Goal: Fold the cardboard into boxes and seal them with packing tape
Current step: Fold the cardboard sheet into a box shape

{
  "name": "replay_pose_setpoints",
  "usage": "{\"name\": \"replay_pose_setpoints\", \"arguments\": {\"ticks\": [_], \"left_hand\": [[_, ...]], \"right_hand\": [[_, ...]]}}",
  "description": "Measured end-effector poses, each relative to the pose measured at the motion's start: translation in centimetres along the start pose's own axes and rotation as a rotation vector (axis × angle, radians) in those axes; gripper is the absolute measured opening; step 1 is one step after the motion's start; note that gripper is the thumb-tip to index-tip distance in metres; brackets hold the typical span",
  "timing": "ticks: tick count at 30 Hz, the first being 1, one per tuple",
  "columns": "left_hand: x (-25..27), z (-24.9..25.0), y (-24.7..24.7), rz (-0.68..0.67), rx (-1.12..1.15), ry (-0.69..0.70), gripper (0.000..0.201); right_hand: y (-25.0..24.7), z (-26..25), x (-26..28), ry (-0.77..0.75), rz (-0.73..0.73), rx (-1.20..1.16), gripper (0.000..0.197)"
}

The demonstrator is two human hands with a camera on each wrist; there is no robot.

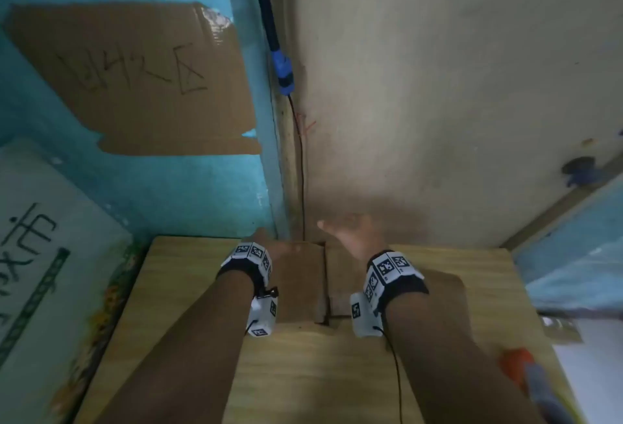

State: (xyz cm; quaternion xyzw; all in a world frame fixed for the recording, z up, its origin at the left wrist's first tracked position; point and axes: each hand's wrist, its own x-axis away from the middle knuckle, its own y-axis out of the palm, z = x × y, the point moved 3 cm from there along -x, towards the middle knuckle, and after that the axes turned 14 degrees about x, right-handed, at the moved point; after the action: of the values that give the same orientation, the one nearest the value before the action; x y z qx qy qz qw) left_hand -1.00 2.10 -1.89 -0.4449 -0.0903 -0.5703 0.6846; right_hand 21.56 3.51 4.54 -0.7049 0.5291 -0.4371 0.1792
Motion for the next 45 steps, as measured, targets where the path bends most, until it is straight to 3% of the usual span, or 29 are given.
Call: {"name": "replay_pose_setpoints", "arguments": {"ticks": [2, 3, 5, 6, 9, 12, 14, 18, 23, 26, 28, 31, 35, 37, 42, 45], "left_hand": [[0.0, -0.3, -0.1, -0.005, 0.023, -0.019, 0.135], [-0.1, -0.6, -0.1, -0.005, 0.042, -0.046, 0.146], [-0.8, -1.3, 0.0, 0.010, 0.077, -0.107, 0.169], [-1.0, -1.8, 0.1, 0.034, 0.085, -0.139, 0.169], [-1.2, -2.9, 0.2, 0.005, 0.236, -0.158, 0.139], [-1.1, -3.7, 0.4, -0.076, 0.203, -0.081, 0.069], [-0.9, -4.3, 0.2, -0.089, 0.217, -0.088, 0.057], [-0.7, -4.4, -0.2, -0.086, 0.269, -0.104, 0.062], [-0.7, -4.0, -1.6, -0.047, 0.338, -0.124, 0.098], [-1.6, -3.9, -2.2, -0.047, 0.348, -0.031, 0.125], [-0.4, -3.1, -2.8, -0.026, 0.319, 0.051, 0.140], [1.1, -1.9, -3.8, 0.043, 0.200, 0.206, 0.124], [3.3, -0.5, -4.6, 0.063, 0.059, 0.406, 0.118], [4.6, 0.3, -4.6, 0.035, 0.019, 0.480, 0.097], [7.4, 1.0, -3.6, -0.042, 0.045, 0.678, 0.062], [8.5, 1.1, -3.3, 0.017, 0.088, 0.772, 0.063]], "right_hand": [[1.2, -0.2, -0.3, 0.020, -0.058, -0.017, 0.107], [2.0, -0.2, -0.4, 0.037, -0.105, -0.035, 0.103], [3.2, -0.5, -0.6, 0.049, -0.200, -0.088, 0.083], [3.9, -0.8, -0.5, 0.060, -0.260, -0.108, 0.075], [5.7, -0.8, -0.1, 0.167, -0.433, -0.252, 0.080], [6.8, -0.2, 0.1, 0.255, -0.458, -0.379, 0.091], [7.5, 0.1, 0.1, 0.286, -0.468, -0.417, 0.094], [8.4, -0.2, -0.1, 0.314, -0.449, -0.493, 0.090], [8.2, -0.5, -0.2, 0.314, -0.414, -0.547, 0.076], [8.0, -1.0, -0.1, 0.314, -0.426, -0.618, 0.057], [8.2, -1.2, 0.0, 0.297, -0.463, -0.672, 0.059], [8.1, -1.6, 0.1, 0.284, -0.476, -0.697, 0.061], [8.1, -1.5, 0.4, 0.320, -0.431, -0.826, 0.066], [8.3, -1.3, 0.7, 0.355, -0.390, -0.899, 0.067], [9.2, 0.0, 1.6, 0.444, -0.318, -1.062, 0.056], [9.0, 0.4, 2.1, 0.479, -0.264, -1.042, 0.042]]}}
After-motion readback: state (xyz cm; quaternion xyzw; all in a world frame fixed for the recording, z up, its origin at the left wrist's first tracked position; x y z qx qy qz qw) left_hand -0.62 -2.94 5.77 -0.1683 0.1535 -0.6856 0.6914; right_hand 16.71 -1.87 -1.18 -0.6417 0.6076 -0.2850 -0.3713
